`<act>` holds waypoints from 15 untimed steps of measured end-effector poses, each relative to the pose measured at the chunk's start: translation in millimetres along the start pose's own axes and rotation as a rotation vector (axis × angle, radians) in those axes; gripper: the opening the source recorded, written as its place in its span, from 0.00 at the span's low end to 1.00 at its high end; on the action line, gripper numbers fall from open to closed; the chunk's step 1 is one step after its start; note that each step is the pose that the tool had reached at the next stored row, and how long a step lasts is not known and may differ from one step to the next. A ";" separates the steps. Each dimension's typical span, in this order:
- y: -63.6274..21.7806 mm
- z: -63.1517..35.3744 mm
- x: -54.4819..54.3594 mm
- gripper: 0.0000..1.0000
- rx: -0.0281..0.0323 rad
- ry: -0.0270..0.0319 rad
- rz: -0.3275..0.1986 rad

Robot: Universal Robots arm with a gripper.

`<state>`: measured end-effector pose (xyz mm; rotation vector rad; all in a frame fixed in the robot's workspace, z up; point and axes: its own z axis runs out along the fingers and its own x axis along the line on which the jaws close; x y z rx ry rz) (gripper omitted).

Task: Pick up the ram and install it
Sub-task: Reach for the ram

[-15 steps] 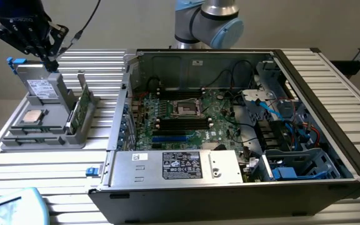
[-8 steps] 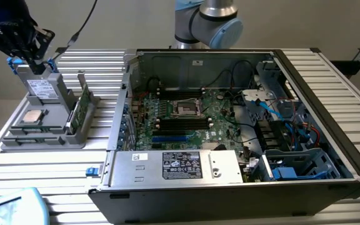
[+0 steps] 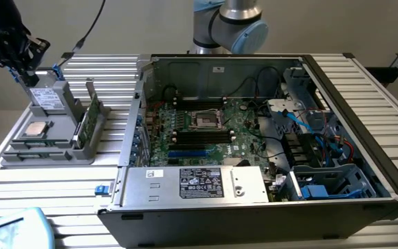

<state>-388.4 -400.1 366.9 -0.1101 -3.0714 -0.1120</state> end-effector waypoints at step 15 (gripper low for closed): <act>-25.6 10.6 10.0 0.10 0.0019 0.0205 -0.007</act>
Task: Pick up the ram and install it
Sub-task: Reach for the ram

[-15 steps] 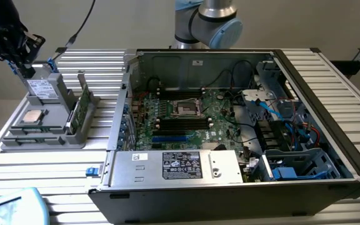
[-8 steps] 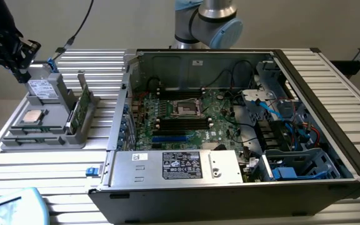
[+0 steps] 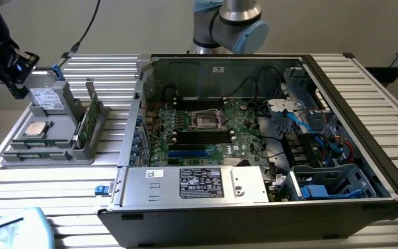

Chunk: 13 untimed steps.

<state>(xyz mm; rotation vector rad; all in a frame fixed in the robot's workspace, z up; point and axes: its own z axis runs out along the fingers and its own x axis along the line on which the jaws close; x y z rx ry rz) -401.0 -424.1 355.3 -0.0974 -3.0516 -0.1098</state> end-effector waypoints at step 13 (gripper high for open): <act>-11.6 10.1 11.9 0.10 0.0010 0.0115 -0.004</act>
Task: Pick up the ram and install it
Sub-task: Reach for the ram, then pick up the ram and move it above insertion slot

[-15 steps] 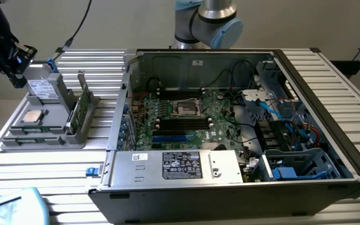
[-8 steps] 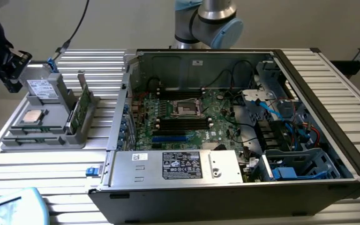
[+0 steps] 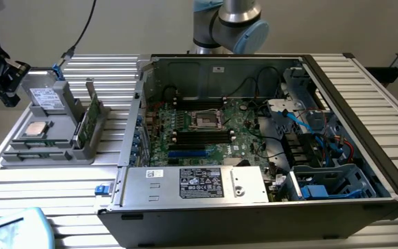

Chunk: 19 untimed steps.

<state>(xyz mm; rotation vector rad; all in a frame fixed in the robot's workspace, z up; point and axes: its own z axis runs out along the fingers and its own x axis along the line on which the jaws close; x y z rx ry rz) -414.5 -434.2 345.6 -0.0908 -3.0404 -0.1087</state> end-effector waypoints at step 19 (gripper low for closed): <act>0.0 0.4 0.0 0.10 0.0105 0.0070 -0.104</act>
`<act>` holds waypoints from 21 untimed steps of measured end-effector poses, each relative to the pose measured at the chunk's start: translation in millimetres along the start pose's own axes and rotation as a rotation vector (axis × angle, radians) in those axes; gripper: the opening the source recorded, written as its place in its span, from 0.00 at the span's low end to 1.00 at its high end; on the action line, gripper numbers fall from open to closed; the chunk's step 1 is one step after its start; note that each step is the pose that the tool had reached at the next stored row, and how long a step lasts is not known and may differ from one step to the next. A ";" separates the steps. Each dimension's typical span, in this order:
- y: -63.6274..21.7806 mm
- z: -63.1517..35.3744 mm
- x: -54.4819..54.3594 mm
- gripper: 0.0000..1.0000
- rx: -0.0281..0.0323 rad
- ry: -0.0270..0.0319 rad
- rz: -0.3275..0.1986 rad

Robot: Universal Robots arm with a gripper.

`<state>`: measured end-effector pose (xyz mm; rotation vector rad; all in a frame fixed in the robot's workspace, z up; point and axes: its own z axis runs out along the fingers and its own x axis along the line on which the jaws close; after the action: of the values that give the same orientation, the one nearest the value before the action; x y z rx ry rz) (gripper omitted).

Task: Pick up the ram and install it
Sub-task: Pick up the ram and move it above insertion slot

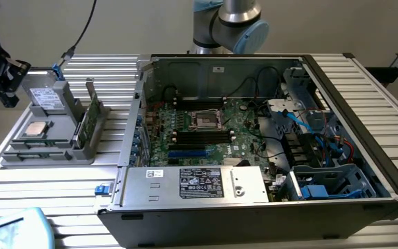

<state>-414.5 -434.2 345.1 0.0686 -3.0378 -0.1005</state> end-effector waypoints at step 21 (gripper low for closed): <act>-0.6 8.6 -0.9 0.10 0.0359 0.0230 -0.381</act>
<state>-414.5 -434.2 336.4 0.6447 -2.9624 -0.0728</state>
